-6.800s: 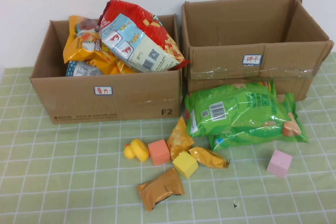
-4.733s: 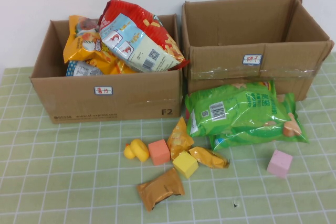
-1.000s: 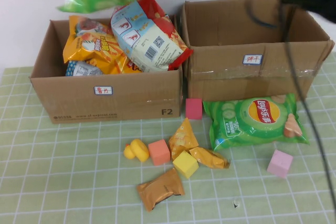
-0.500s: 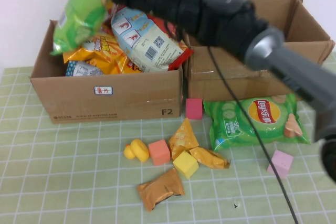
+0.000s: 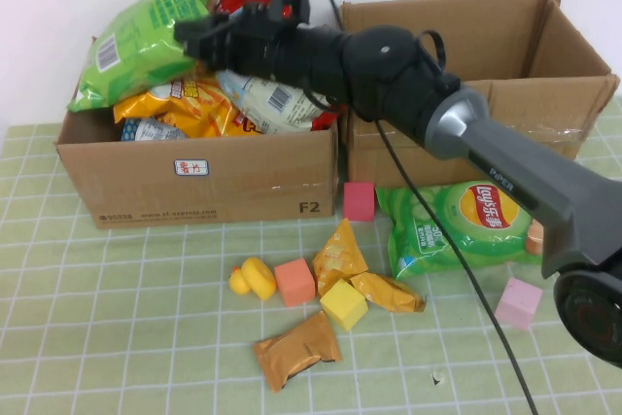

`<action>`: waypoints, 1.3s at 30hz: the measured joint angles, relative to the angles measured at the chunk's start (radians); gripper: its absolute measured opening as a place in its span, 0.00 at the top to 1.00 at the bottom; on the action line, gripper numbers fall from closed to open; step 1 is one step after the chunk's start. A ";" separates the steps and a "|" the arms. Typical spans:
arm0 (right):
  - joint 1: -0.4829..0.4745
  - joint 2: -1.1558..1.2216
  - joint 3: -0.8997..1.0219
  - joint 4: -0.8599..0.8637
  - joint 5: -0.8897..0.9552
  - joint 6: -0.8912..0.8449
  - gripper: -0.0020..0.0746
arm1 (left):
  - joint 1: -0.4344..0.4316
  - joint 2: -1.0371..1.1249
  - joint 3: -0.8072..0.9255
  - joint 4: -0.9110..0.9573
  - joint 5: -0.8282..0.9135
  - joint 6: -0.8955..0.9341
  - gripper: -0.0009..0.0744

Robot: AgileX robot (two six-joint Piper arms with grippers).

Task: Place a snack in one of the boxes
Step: Place the potato chip in the potato chip box, then pick up the biscuit

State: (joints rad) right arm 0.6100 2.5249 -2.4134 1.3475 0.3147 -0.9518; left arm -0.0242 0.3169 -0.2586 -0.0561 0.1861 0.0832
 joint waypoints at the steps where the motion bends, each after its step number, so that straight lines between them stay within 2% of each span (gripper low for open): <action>1: 0.001 0.000 0.000 -0.062 0.018 0.067 0.70 | 0.000 0.000 0.000 0.000 0.000 0.000 0.99; 6: 0.002 -0.009 0.000 -0.491 0.151 0.402 0.38 | 0.000 0.000 0.000 0.000 -0.004 0.002 0.99; 9: 0.002 -0.037 0.000 -0.765 0.250 0.578 0.31 | 0.000 0.000 0.000 0.000 -0.004 0.002 0.99; 13: 0.000 -0.115 0.000 -0.954 0.391 0.732 0.30 | 0.000 0.000 0.000 -0.002 -0.004 0.002 0.99; 15: -0.005 -0.169 0.000 -0.984 0.441 0.783 0.32 | 0.000 0.000 0.000 -0.003 0.003 0.002 0.99; 17: -0.009 -0.226 0.000 -1.000 0.476 0.811 0.40 | 0.000 0.000 -0.005 -0.003 0.031 0.002 0.99; 23: -0.014 -0.425 0.000 -1.187 0.722 0.846 0.85 | 0.000 0.026 -0.093 -0.052 0.252 0.002 0.99; 25: -0.014 -0.474 0.000 -1.295 0.812 0.870 0.91 | 0.000 0.065 -0.134 -0.113 0.341 0.002 0.99; 30: -0.019 -0.607 0.107 -1.533 0.897 0.915 0.95 | 0.000 0.231 -0.259 -0.350 0.510 0.179 0.99; 34: -0.035 -0.735 0.310 -1.600 0.886 0.926 0.96 | 0.000 0.411 -0.366 -0.558 0.600 0.416 0.99; 39: -0.072 -0.928 0.607 -1.699 0.789 0.994 0.96 | -0.008 0.646 -0.477 -0.732 0.673 0.642 0.99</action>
State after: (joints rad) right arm 0.5380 1.5968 -1.8063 -0.3513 1.1032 0.0417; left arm -0.0322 0.9624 -0.7354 -0.7878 0.8595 0.7254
